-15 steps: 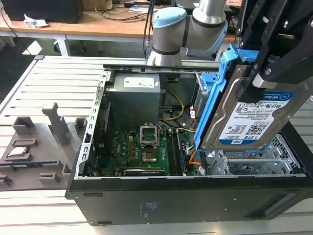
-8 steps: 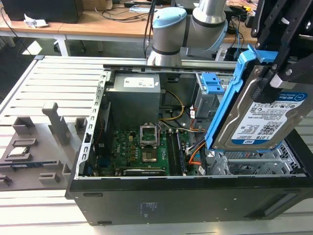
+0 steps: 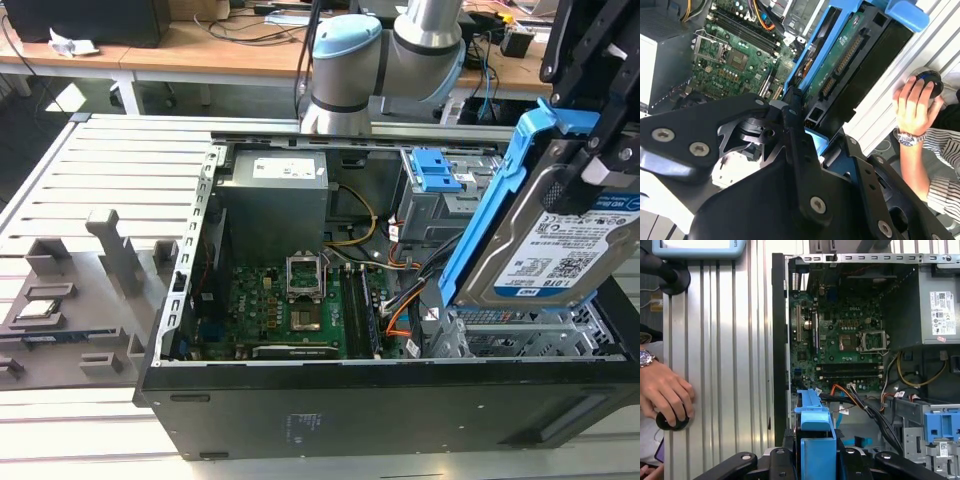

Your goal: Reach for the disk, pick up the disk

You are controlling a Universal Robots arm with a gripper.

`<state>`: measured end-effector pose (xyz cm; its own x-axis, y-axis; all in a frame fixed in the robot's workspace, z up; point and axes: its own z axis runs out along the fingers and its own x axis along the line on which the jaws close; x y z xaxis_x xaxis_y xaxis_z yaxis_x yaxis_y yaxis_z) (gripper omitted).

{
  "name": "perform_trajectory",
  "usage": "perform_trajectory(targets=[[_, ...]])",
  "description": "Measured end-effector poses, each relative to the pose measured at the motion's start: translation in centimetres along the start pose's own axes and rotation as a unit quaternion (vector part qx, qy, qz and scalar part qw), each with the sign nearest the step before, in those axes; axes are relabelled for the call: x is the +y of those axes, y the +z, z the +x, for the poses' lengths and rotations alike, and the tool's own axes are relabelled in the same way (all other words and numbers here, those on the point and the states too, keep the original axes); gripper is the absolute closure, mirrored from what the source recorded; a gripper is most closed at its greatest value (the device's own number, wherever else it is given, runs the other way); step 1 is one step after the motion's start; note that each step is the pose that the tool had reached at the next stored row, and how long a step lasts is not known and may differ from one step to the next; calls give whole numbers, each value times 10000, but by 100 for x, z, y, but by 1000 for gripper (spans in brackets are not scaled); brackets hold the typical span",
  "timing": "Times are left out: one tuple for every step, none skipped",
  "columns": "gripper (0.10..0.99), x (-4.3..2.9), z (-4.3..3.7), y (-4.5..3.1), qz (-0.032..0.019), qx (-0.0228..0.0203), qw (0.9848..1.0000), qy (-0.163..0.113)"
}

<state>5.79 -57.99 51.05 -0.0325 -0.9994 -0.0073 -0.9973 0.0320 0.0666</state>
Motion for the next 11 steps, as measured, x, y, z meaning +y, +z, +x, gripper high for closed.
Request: perform_trajectory(targets=[[722, -6, 0, 18, -10, -1, 10000, 0], [722, -12, 0, 32, -19, -1, 10000, 0], [722, -18, 0, 48, -29, -1, 10000, 0], [722, -22, 0, 61, -37, 0, 10000, 0], [722, -30, 0, 82, -50, 1, 10000, 0], [722, -45, -1, 117, -72, 1, 10000, 1], [722, -55, -1, 130, -81, 2, 10000, 1], [722, -66, -2, 137, -88, 2, 10000, 1], [722, -92, -2, 148, -99, 2, 10000, 1], [722, -134, -7, 150, -109, 3, 9999, 2], [722, -211, -24, 152, -123, 2, 9999, 1]])
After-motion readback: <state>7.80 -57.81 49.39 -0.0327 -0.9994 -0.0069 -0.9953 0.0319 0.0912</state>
